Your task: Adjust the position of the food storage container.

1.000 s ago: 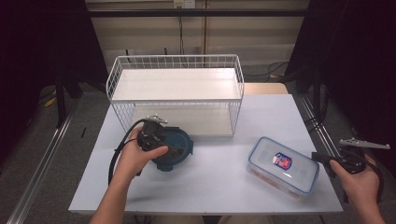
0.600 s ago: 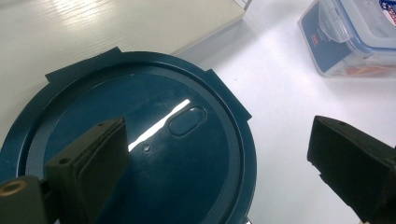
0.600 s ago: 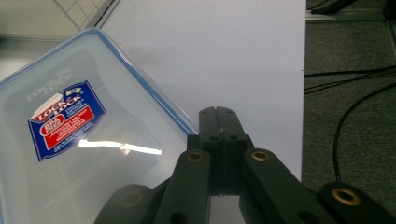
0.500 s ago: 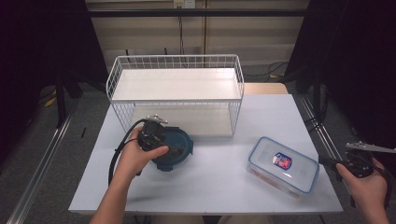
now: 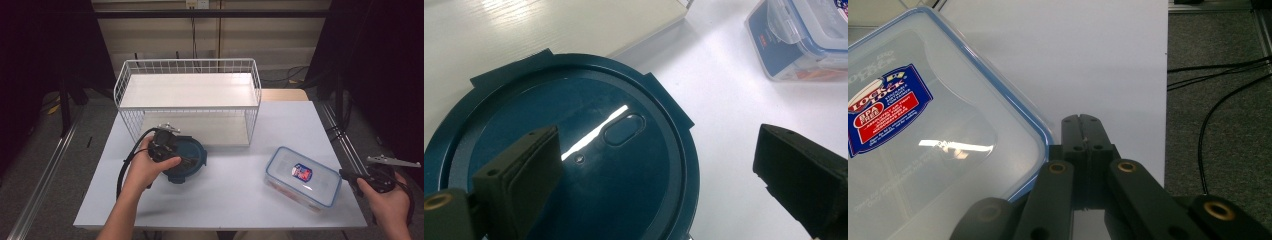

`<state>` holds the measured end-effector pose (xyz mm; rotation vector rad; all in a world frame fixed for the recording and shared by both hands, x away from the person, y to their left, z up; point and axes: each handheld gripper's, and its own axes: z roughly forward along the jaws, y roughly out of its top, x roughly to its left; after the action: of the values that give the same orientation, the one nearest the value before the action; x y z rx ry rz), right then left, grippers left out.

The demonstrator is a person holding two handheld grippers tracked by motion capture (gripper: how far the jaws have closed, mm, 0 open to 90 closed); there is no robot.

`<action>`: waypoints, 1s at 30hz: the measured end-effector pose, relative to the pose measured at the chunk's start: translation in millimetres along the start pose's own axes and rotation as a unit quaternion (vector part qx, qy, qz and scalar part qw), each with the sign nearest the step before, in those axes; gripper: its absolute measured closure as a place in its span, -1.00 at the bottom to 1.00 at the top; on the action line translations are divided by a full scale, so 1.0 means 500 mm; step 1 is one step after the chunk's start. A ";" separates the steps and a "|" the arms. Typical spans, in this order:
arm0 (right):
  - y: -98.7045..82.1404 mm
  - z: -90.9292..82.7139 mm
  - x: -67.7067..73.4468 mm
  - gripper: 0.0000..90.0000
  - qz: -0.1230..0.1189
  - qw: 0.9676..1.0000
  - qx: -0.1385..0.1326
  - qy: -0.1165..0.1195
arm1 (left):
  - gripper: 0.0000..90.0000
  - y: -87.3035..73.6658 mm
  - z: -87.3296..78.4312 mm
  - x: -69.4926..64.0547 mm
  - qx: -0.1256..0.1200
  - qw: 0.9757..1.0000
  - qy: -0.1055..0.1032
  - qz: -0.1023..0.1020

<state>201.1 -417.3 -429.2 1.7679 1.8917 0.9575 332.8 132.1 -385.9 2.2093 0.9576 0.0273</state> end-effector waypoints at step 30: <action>-0.046 -0.036 0.026 1.00 -0.007 1.000 -0.005 0.016 | -0.88 0.002 0.008 -0.003 0.001 1.000 -0.003 0.001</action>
<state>170.4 -408.0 -430.3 1.7409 1.9120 0.9938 333.6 128.3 -388.0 2.2115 0.9524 0.0210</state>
